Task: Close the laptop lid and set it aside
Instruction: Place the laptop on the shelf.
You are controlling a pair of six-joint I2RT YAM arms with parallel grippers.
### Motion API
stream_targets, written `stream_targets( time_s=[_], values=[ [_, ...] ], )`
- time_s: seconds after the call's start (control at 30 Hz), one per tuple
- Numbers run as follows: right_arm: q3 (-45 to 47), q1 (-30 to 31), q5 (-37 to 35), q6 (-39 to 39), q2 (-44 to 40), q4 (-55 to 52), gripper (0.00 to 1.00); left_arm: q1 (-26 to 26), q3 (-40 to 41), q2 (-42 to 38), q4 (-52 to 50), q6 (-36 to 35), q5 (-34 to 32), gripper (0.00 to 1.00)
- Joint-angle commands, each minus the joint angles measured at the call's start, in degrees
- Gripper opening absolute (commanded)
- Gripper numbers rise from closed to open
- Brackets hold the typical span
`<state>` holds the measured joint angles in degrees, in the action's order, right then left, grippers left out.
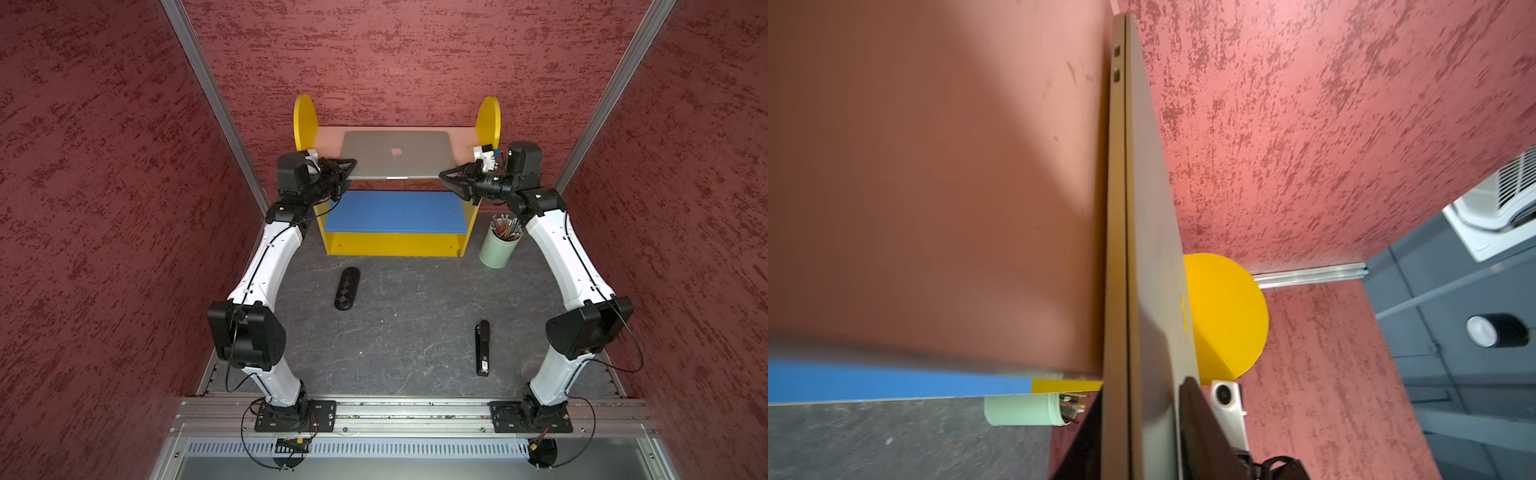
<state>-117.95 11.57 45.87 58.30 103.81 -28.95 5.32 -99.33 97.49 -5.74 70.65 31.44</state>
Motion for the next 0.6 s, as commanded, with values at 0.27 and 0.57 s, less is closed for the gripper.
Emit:
stream_targets(
  time_s=[0.27, 0.57],
  values=[
    [-3.4, -1.3, -1.7, -0.9, -0.2, 1.6, 0.37, -0.7, -6.4, 3.0, -5.8, -9.3, 0.5, 0.7],
    [-3.0, -1.6, -1.5, -2.9, -1.1, -0.7, 0.46, -1.4, -6.1, 1.5, -8.5, -14.5, 4.7, 0.87]
  ],
)
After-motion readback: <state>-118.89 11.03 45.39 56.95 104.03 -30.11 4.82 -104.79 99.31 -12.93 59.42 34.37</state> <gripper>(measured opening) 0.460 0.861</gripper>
